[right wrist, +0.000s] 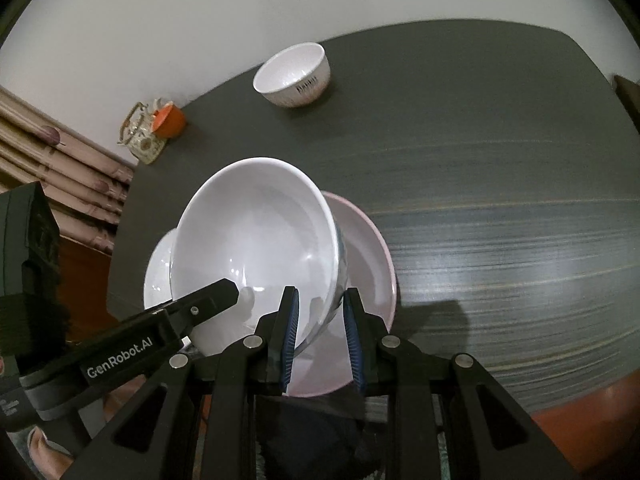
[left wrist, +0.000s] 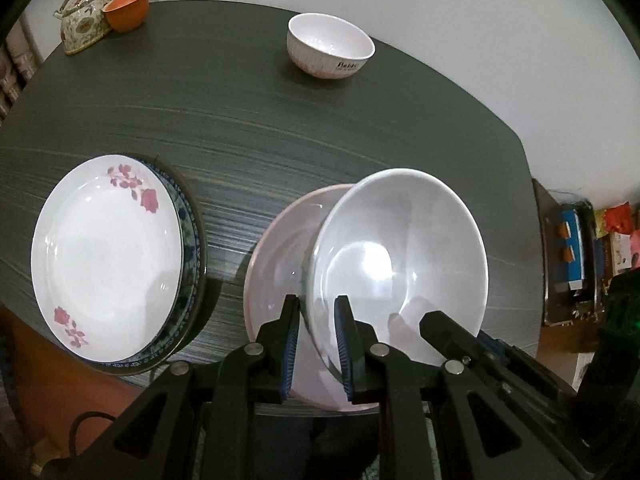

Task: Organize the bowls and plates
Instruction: 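Carry the large white bowl with both grippers over the pink bowl, then lower the white bowl into the pink bowl and open both grippers, then move both grippers to the small white 'Rabbit' bowl and close on its rim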

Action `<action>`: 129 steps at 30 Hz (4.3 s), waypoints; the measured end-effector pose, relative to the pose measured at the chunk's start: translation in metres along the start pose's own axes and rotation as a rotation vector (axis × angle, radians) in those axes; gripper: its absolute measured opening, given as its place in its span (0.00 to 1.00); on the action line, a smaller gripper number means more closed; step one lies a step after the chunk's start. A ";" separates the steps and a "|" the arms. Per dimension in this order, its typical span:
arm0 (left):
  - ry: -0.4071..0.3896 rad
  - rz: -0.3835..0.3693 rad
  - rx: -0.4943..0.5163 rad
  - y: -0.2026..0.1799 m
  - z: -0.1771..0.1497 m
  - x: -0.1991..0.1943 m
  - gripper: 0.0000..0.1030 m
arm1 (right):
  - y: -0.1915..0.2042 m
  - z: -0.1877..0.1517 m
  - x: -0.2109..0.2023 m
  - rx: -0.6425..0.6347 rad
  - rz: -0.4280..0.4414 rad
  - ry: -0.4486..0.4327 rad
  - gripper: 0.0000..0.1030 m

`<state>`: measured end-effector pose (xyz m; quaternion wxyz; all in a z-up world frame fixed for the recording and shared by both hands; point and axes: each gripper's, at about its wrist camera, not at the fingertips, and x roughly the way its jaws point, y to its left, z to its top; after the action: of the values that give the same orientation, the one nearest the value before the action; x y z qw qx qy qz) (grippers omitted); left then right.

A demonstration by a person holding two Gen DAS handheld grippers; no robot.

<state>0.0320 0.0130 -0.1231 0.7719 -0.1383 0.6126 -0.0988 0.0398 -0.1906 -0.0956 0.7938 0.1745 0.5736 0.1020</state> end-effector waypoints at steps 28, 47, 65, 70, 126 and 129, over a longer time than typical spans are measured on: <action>0.014 0.082 0.038 -0.011 -0.007 0.020 0.18 | 0.004 -0.016 0.022 -0.049 -0.087 0.026 0.24; -0.007 0.088 0.046 -0.010 -0.010 0.017 0.17 | 0.012 -0.020 0.023 -0.075 -0.124 0.036 0.28; -0.077 0.119 0.081 -0.019 -0.009 0.001 0.27 | 0.011 -0.020 0.010 -0.066 -0.120 0.007 0.33; -0.118 0.105 0.065 -0.017 -0.006 -0.009 0.31 | 0.013 -0.017 0.004 -0.077 -0.127 -0.015 0.34; -0.223 0.116 -0.015 0.011 0.196 0.015 0.34 | -0.001 0.153 0.038 -0.241 -0.147 -0.111 0.45; -0.211 0.076 -0.041 0.015 0.211 0.023 0.34 | -0.002 0.168 0.048 -0.216 -0.118 -0.098 0.45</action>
<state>0.2419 0.0394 -0.1046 0.8322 -0.1404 0.5347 -0.0417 0.2140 -0.2022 -0.0908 0.8398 0.0587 0.5289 0.1075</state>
